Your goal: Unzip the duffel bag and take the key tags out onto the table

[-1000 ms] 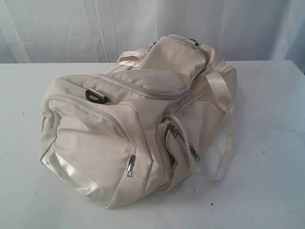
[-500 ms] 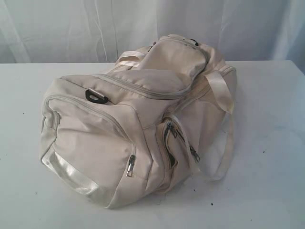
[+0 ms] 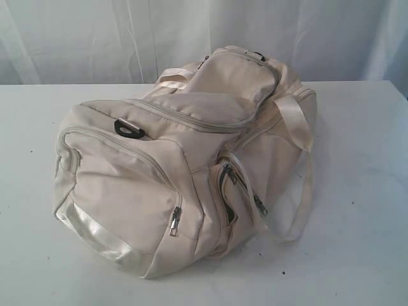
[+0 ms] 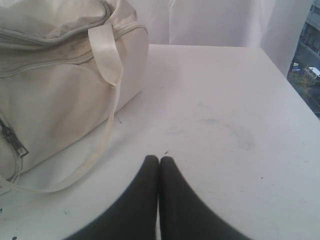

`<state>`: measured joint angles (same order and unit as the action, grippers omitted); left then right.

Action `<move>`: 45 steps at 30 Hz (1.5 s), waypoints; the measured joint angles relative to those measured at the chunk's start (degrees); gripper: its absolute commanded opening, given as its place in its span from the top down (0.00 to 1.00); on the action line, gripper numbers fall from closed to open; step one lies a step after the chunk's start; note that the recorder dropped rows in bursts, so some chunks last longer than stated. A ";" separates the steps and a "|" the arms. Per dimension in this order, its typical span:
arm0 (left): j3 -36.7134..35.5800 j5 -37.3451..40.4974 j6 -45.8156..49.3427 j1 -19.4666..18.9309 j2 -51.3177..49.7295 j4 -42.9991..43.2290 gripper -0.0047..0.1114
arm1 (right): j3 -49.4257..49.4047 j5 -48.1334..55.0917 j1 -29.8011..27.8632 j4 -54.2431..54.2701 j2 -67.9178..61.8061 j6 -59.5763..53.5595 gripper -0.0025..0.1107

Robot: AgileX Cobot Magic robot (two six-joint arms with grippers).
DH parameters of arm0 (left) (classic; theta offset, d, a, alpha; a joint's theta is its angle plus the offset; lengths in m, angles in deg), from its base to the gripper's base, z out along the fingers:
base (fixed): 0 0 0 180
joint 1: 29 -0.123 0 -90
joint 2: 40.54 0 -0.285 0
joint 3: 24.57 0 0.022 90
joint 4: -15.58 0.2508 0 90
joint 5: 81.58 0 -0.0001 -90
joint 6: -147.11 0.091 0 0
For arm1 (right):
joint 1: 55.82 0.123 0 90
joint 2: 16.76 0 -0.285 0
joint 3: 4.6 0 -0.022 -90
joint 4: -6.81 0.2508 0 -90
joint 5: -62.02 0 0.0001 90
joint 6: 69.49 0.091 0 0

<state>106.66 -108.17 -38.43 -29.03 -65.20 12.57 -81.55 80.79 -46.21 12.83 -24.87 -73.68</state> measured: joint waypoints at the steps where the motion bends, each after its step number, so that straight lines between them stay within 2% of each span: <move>1: 0.00 3.16 0.51 0.00 -1.23 0.00 0.96 | 0.00 0.00 0.00 0.00 0.00 0.00 0.98; 3: 0.00 10.54 1.16 0.00 -3.96 0.00 0.96 | 0.00 0.00 0.00 0.00 0.00 0.00 0.98; 8: 0.00 35.63 5.07 0.00 -12.97 0.12 0.96 | 0.00 0.00 0.00 0.00 0.00 0.00 0.98; 12: 0.44 47.44 7.06 0.24 -21.23 -0.10 0.96 | 0.00 0.00 0.00 0.00 0.00 0.00 0.98; 14: 3.34 53.15 13.58 2.29 -25.22 -4.83 0.96 | 0.00 0.00 0.00 0.00 0.00 0.00 0.98; 15: 6.96 55.83 20.92 4.23 -27.17 -11.25 0.96 | 0.00 0.00 0.00 0.00 0.00 0.00 0.98; 18: 12.85 59.81 29.58 7.05 -29.98 -20.06 0.96 | 0.00 0.00 0.00 0.00 0.00 0.00 0.98; 20: 19.01 63.01 32.89 10.28 -33.44 -23.49 0.96 | 0.00 0.00 0.00 0.00 0.00 0.00 0.98; 22: 24.96 65.62 33.81 15.38 -37.87 -24.44 0.96 | 0.00 0.00 0.00 0.00 0.00 0.00 0.98; 25: 30.22 66.89 33.90 23.53 -43.77 -24.42 0.96 | 0.00 0.00 0.00 0.00 0.00 0.00 0.98; 28: 36.99 67.31 32.59 33.94 -53.16 -23.70 0.96 | 0.00 0.00 0.00 0.00 0.00 0.00 0.98; 30: 42.86 68.89 28.15 39.74 -59.04 -18.54 0.96 | 0.00 0.00 0.00 0.00 0.00 0.00 0.98; 31: 47.09 70.63 24.12 42.46 -62.66 -12.70 0.96 | 0.00 0.00 0.00 0.00 0.00 0.00 0.98; 33: 53.23 73.40 17.48 45.10 -67.67 -5.50 0.96 | 0.00 0.00 0.00 0.00 0.00 0.00 0.98; 35: 56.52 74.92 12.25 45.67 -71.48 -2.82 0.89 | 0.00 0.00 0.00 0.00 0.00 0.00 0.98; 36: 57.02 75.28 11.40 45.79 -72.54 -2.00 0.77 | 0.00 0.00 0.00 0.00 0.00 0.00 0.98; 41: 57.32 75.78 10.05 45.91 -75.34 -0.13 0.41 | 0.00 0.00 0.00 0.00 0.00 0.00 0.98; 43: 57.32 74.54 9.93 45.95 -75.71 0.22 0.33 | 0.00 0.00 0.00 0.00 0.00 0.00 0.98; 45: 57.32 72.61 9.70 45.95 -75.71 0.84 0.33 | 0.00 0.00 0.00 0.00 0.00 0.00 0.98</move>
<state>163.98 -35.56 -28.73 16.92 -140.91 13.41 -81.55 80.79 -46.21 12.83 -24.87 -73.68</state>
